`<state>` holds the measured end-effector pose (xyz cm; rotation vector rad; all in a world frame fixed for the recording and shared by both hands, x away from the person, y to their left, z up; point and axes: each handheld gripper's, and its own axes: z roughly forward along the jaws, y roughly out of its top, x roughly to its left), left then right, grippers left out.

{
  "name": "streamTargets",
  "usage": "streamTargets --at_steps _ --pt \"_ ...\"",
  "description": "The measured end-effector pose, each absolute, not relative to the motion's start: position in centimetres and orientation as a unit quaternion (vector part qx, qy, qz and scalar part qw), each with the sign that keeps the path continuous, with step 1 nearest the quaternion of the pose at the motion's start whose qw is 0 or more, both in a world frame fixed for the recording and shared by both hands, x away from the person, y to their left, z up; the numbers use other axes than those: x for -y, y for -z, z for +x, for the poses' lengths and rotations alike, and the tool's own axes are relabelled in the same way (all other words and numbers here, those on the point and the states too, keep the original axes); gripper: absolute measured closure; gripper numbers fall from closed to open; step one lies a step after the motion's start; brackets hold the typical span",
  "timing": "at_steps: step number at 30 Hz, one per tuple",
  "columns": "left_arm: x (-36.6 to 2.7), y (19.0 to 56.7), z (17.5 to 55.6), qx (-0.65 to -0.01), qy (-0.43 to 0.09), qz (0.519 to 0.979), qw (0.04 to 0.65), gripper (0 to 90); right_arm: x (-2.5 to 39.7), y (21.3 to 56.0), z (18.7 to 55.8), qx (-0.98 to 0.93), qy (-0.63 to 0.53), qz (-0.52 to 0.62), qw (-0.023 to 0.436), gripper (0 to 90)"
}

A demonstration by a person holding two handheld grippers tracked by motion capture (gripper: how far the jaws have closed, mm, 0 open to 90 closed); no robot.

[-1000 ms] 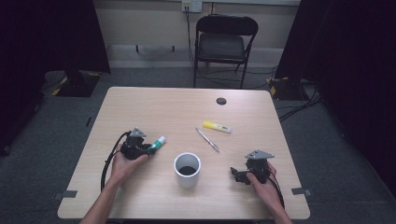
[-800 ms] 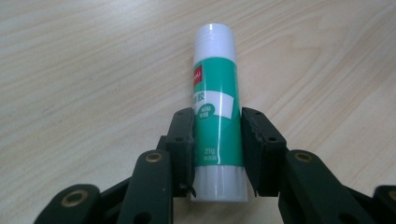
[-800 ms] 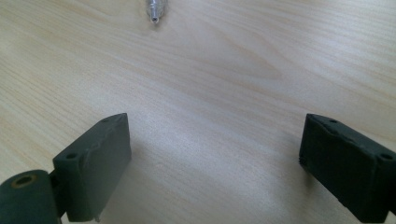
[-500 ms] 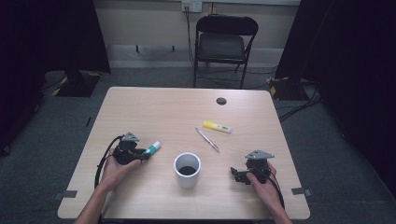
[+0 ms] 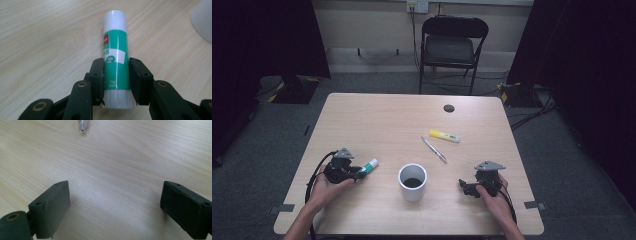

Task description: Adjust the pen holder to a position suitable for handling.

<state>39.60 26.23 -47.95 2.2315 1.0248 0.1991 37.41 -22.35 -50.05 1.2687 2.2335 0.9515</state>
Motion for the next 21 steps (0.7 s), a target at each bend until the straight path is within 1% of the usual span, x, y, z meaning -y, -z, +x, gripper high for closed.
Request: streamTargets --at_steps 2,4,8,15,21 --pt "-26.2 48.0 39.6 -0.395 -0.075 0.849 0.341 65.3 22.4 50.0 37.4 -0.799 -0.340 0.454 0.200 8.1" --pt "-26.1 47.9 39.9 -0.396 -0.075 0.847 0.346 62.6 22.4 50.1 37.4 -0.799 -0.340 0.453 0.200 8.0" --pt "-25.5 47.7 40.4 -0.391 -0.078 0.851 0.341 58.7 22.4 50.0 37.4 -0.799 -0.340 0.454 0.200 8.0" --pt "-24.3 47.2 41.7 -0.387 -0.086 0.847 0.353 58.1 22.4 50.0 37.4 -0.799 -0.340 0.453 0.200 8.0" --pt "-23.2 47.2 42.6 -0.385 -0.088 0.850 0.349 59.2 22.4 50.1 37.4 -0.799 -0.340 0.453 0.200 8.1"
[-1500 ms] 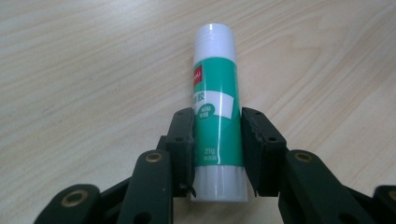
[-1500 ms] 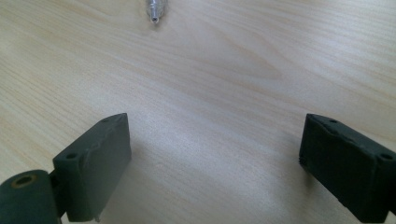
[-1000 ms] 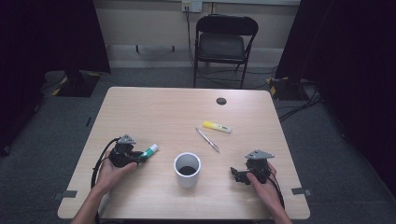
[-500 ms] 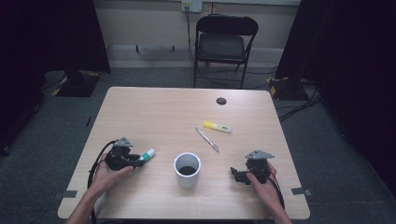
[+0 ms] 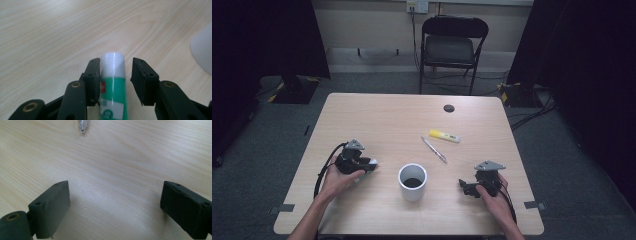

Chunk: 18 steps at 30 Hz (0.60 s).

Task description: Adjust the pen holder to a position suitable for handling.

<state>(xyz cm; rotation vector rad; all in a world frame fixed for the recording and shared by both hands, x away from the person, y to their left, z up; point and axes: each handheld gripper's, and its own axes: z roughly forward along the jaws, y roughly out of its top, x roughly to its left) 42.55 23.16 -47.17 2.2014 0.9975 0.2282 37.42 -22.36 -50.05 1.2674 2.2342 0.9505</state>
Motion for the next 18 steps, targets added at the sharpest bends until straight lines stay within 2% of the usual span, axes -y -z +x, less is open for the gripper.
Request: streamTargets --at_steps 18 --pt "-21.7 48.0 43.0 -0.376 -0.091 0.865 0.321 62.3 22.4 50.0 37.4 -0.799 -0.340 0.454 0.200 8.1"
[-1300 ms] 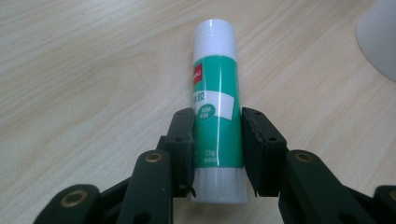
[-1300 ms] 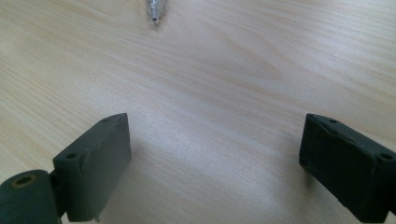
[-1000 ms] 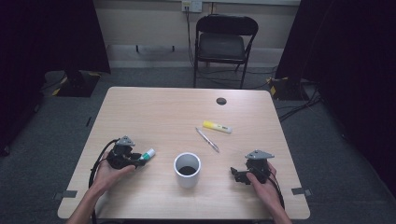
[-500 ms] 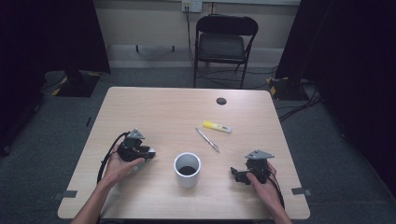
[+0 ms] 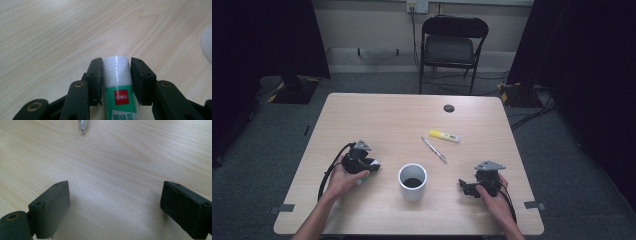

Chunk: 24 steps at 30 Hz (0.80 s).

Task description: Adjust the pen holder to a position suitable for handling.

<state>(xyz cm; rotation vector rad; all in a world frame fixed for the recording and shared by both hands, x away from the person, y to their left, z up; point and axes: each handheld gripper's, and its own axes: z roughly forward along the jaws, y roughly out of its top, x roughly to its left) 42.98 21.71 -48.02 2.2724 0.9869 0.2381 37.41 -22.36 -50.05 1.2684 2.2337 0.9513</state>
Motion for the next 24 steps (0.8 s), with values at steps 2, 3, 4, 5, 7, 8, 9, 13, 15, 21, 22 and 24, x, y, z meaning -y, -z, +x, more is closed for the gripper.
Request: streamTargets --at_steps 2,3,4,5,7,8,9,13,15,21,22,24 --pt "-21.4 48.2 42.8 -0.377 -0.096 0.861 0.327 60.4 22.4 50.0 37.4 -0.799 -0.340 0.453 0.200 8.0" --pt "-21.4 48.2 42.8 -0.377 -0.096 0.861 0.327 59.9 22.4 50.0 37.4 -0.799 -0.340 0.453 0.200 8.0" --pt "-21.2 48.1 42.7 -0.372 -0.102 0.865 0.321 59.3 22.4 50.0 37.4 -0.799 -0.340 0.454 0.200 8.0" --pt "-21.2 48.0 42.7 -0.370 -0.102 0.868 0.315 58.4 22.4 50.0 37.4 -0.799 -0.340 0.454 0.200 8.0" --pt "-21.1 48.0 42.6 -0.368 -0.111 0.870 0.310 58.2 22.4 50.0 37.4 -0.799 -0.340 0.454 0.200 8.1" --pt "-21.1 48.0 42.6 -0.364 -0.114 0.872 0.306 58.2 22.4 50.1 37.4 -0.799 -0.340 0.454 0.200 8.0" --pt "-20.9 48.0 42.6 -0.365 -0.118 0.873 0.302 58.5 22.4 50.0 37.4 -0.799 -0.340 0.454 0.200 8.0" --pt "-20.7 48.1 42.5 -0.369 -0.121 0.870 0.305 58.6 22.4 50.1 37.4 -0.799 -0.340 0.454 0.200 8.1" --pt "-20.7 48.1 42.5 -0.370 -0.120 0.869 0.306 58.6 22.4 50.1 37.4 -0.799 -0.340 0.453 0.200 8.1" --pt "-20.7 48.2 42.2 -0.369 -0.123 0.867 0.312 64.4 22.4 50.1 37.4 -0.799 -0.340 0.454 0.200 8.0" --pt "-20.7 48.2 42.1 -0.369 -0.126 0.866 0.313 64.8 22.4 50.1 37.4 -0.799 -0.340 0.453 0.200 8.0" --pt "-20.8 48.2 42.1 -0.370 -0.122 0.865 0.317 64.9 22.4 50.1 37.4 -0.799 -0.340 0.454 0.200 8.1"
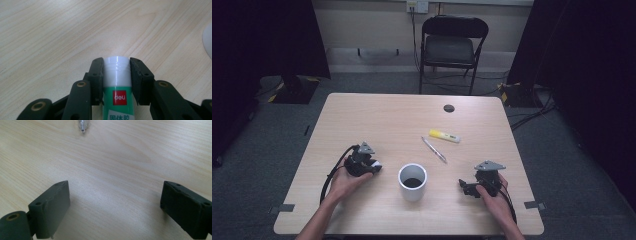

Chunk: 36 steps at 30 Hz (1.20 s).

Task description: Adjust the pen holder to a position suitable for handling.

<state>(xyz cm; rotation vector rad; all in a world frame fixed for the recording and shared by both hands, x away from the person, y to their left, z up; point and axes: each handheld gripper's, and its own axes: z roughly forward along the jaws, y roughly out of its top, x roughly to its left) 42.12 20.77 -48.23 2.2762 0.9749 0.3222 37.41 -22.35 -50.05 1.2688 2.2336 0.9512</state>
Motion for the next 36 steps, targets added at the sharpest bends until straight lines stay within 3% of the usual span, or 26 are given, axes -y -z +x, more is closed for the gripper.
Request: streamTargets --at_steps 36 --pt "-22.0 44.6 40.9 -0.355 -0.090 0.821 0.438 65.2 22.4 50.0 37.4 -0.799 -0.340 0.454 0.200 8.0"
